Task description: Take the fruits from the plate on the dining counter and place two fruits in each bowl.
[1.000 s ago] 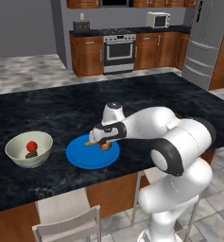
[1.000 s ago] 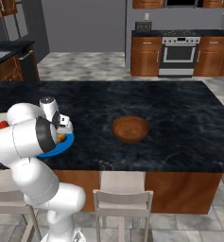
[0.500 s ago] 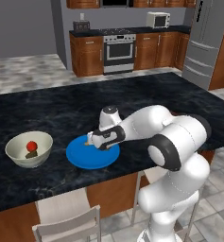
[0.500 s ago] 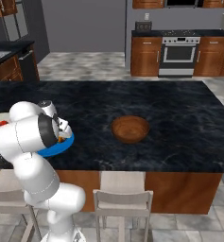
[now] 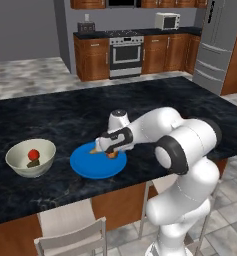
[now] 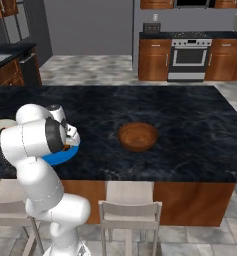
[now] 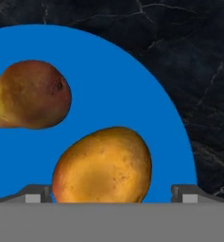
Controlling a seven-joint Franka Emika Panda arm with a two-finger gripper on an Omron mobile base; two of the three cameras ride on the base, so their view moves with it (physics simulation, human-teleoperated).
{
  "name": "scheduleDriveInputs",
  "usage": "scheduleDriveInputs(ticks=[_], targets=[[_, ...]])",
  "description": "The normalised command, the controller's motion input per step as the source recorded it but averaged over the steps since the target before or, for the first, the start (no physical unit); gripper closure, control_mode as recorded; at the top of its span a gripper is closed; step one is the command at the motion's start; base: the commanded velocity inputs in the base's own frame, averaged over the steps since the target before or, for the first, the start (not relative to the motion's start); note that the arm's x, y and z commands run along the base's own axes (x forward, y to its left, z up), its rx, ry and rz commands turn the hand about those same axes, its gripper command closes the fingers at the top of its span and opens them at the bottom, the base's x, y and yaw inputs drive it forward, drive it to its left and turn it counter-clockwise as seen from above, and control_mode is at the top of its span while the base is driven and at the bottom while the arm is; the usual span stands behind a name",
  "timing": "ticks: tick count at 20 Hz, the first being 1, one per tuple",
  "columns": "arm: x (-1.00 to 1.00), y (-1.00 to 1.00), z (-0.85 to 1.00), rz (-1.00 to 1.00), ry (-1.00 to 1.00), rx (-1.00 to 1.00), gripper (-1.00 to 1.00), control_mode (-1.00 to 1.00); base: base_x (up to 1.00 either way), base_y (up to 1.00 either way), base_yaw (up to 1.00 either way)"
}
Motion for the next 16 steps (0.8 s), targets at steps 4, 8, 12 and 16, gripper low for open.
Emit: scheduleDriveInputs(ticks=[4,8,12,16], targets=[[0.26,0.00,0.00,0.00,0.09,0.00,-1.00,-1.00,0.00,0.00,0.00],[0.03,0.00,-0.03,0.00,0.07,0.00,-1.00,-1.00,0.00,0.00,0.00],[-0.01,0.01,-0.23,0.00,0.06,0.00,-1.00,-1.00,0.00,0.00,0.00],[-0.20,0.00,-0.24,0.00,0.04,0.00,-1.00,-1.00,0.00,0.00,0.00]])
